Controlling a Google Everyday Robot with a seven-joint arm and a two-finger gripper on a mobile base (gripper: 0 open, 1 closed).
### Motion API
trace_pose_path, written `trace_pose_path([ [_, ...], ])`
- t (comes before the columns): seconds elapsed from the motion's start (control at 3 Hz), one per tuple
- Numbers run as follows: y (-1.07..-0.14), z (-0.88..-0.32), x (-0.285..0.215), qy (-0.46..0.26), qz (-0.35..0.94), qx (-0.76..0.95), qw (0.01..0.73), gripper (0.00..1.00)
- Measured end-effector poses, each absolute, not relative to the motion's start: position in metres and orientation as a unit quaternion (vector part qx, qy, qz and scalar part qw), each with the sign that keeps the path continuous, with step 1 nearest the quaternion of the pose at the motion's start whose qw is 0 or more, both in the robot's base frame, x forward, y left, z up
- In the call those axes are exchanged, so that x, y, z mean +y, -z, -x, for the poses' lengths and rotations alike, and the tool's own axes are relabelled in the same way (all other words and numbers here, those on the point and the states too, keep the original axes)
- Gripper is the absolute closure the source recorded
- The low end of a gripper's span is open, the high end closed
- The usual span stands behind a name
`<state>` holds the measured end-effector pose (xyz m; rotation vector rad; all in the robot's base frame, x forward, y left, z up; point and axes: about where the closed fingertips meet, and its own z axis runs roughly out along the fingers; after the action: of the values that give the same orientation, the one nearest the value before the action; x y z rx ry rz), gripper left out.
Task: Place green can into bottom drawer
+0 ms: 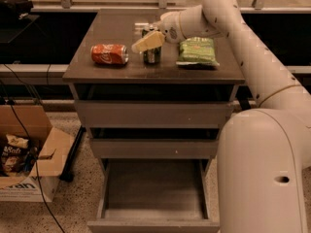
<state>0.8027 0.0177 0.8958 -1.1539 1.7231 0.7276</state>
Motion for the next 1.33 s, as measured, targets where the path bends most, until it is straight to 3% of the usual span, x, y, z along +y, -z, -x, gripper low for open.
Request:
trace_pose_path([
  [1.0, -0.911, -0.777, 0.012, -0.290, 0.475, 0.688, 0.466, 0.89],
  [1.33, -0.934, -0.738, 0.010, -0.278, 0.510, 0.659, 0.479, 1.00],
])
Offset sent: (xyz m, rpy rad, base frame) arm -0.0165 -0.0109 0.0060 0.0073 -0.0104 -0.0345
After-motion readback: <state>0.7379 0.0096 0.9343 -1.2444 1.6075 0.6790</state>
